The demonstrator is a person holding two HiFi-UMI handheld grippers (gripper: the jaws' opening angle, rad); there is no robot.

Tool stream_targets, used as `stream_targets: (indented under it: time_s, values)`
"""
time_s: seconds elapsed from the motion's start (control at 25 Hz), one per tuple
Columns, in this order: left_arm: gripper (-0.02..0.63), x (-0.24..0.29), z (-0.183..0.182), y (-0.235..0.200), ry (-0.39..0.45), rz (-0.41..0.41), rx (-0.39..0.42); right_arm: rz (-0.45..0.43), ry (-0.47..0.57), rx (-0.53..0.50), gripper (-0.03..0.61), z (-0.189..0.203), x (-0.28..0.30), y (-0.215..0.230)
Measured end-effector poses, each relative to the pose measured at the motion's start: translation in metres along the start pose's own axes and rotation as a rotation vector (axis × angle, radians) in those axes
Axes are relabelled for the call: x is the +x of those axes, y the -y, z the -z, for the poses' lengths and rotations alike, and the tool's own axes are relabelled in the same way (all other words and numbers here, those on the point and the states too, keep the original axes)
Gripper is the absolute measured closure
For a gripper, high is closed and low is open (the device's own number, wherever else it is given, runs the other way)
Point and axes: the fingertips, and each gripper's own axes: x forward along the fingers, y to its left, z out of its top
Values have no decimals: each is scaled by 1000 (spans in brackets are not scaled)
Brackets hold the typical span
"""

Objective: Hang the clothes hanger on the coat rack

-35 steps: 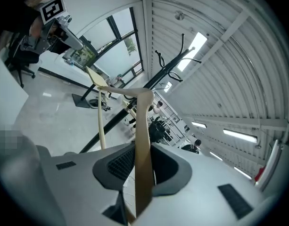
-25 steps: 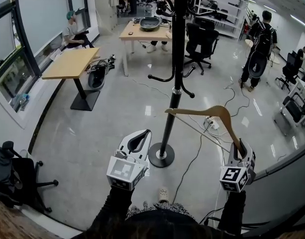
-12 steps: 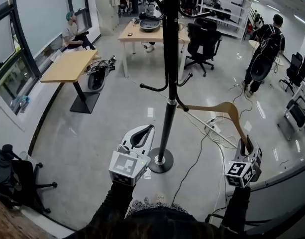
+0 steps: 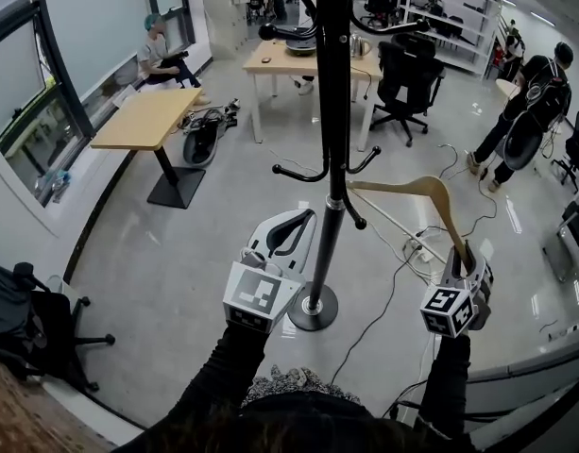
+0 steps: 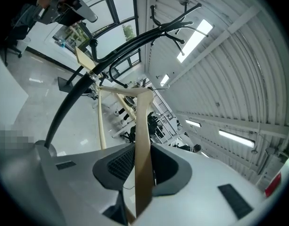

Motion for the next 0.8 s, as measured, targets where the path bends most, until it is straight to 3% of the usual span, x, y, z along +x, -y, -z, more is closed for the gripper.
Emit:
stream_targets:
  time_s: [0.32, 0.52, 0.8]
  values:
    - [606, 6, 8, -13, -21, -48, -2, -45, 46, -5, 476, -34, 39, -39]
    - [606, 0, 22, -27, -59, -88, 5, -98, 95, -60, 476, -58, 61, -84]
    - [606, -12, 31, -48, -79, -148, 4, -132, 122, -112, 476, -65, 68, -131]
